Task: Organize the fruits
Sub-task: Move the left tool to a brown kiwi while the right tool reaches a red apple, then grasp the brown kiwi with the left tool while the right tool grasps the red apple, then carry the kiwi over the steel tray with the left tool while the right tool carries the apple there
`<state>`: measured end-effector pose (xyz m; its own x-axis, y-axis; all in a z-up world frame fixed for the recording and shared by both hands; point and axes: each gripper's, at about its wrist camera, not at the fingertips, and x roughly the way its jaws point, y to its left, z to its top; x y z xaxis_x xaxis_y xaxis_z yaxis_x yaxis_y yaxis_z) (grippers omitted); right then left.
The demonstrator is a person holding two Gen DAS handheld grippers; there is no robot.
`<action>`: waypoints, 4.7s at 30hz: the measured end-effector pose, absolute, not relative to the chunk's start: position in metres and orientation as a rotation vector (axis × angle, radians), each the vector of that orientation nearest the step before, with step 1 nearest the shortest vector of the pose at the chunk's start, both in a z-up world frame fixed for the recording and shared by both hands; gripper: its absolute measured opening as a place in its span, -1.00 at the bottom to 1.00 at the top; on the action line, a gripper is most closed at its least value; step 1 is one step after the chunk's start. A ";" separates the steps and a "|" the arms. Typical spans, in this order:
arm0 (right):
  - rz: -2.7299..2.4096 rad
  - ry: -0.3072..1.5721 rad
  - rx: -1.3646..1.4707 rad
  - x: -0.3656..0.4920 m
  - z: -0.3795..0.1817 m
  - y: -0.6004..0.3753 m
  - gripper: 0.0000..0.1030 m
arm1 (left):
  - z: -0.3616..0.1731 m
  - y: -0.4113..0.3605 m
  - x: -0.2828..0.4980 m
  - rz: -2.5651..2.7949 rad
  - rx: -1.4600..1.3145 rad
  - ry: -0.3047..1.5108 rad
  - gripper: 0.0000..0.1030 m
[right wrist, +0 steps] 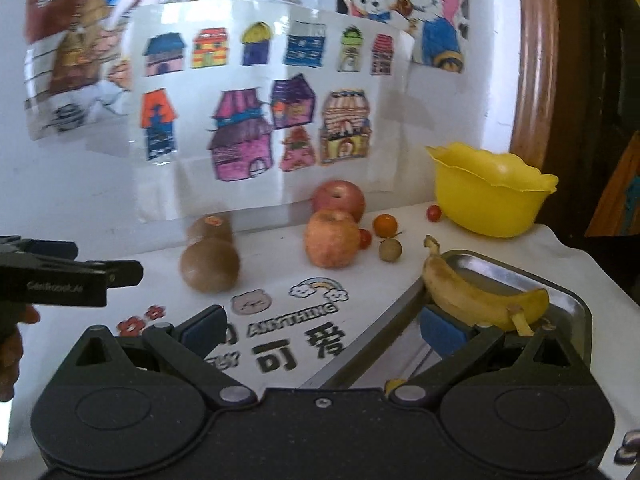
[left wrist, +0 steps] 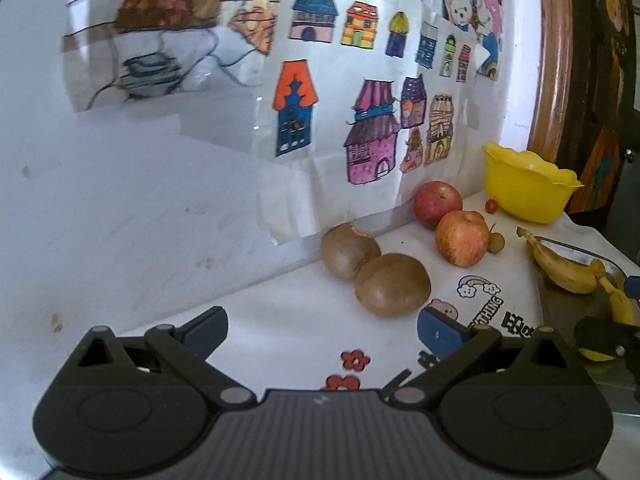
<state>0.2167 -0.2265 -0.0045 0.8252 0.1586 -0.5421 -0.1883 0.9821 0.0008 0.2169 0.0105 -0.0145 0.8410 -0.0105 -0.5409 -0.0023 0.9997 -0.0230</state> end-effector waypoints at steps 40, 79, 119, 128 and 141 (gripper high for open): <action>0.340 0.611 -0.060 0.396 -0.052 -0.212 0.51 | -0.052 -0.040 0.301 -0.133 0.028 0.627 0.69; 0.429 0.572 -0.073 0.308 -0.005 -0.223 0.24 | -0.048 -0.040 0.268 -0.230 -0.023 0.676 0.35; 0.192 0.511 -0.054 0.139 -0.010 -0.380 0.25 | -0.017 -0.176 0.224 -0.434 0.005 0.614 0.35; 0.227 0.534 -0.078 0.140 -0.031 -0.364 0.25 | -0.024 -0.190 0.243 -0.418 0.023 0.626 0.35; 0.225 0.551 -0.077 0.145 -0.041 -0.359 0.25 | -0.034 -0.198 0.262 -0.414 0.024 0.652 0.36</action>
